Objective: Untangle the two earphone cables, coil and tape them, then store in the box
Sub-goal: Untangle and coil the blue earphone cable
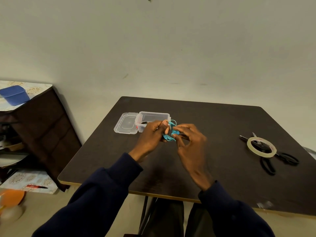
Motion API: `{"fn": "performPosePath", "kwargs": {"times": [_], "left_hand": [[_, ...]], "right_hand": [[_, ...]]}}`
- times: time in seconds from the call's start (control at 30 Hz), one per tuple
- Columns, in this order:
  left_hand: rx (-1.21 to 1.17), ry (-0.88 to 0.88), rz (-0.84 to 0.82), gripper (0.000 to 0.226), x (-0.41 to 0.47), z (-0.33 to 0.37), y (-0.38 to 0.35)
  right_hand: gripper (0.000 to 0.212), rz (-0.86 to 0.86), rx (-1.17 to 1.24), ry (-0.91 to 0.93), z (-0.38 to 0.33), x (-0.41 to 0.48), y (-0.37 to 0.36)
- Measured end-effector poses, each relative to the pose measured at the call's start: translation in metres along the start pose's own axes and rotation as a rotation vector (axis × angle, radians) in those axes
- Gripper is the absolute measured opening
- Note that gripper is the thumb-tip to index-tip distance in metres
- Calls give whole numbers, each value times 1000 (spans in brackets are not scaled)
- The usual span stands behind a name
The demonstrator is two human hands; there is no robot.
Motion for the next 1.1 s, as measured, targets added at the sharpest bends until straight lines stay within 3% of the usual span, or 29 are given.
{"fn": "performPosePath", "kwargs": {"times": [0.3, 0.4, 0.47, 0.57, 0.63, 0.73, 0.8, 1.1], "left_hand": [[-94, 40, -68, 44, -2, 1, -3], [-121, 69, -95, 48, -2, -1, -2], [-164, 100, -127, 44, -2, 1, -1], [-201, 142, -194, 31, -3, 7, 0], [-228, 158, -234, 30, -4, 11, 2], [-233, 191, -284, 32, -5, 13, 2], [-219, 207, -308, 34, -5, 13, 1], [-178, 221, -371, 34, -7, 12, 0]], "right_hand": [[21, 31, -41, 110, -1, 1, -3], [18, -2, -42, 36, 6, 8, -2], [18, -37, 35, -116, 11, 14, -3], [36, -130, 358, -433, 23, 21, -3], [50, -243, 563, -547, 28, 23, -2], [50, -416, 792, -536, 29, 21, -2], [45, -431, 851, -572, 29, 18, -2], [31, -447, 755, -555, 27, 19, 3]]}}
Point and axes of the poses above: each hand's wrist, its own x-axis towards the middle knuckle, its own y-axis out of the back of the hand, z = x × y, the point moved 3 cm from there along x, towards the middle knuckle, and after that the axes turned 1 degree about z, right-handed, at the moved point
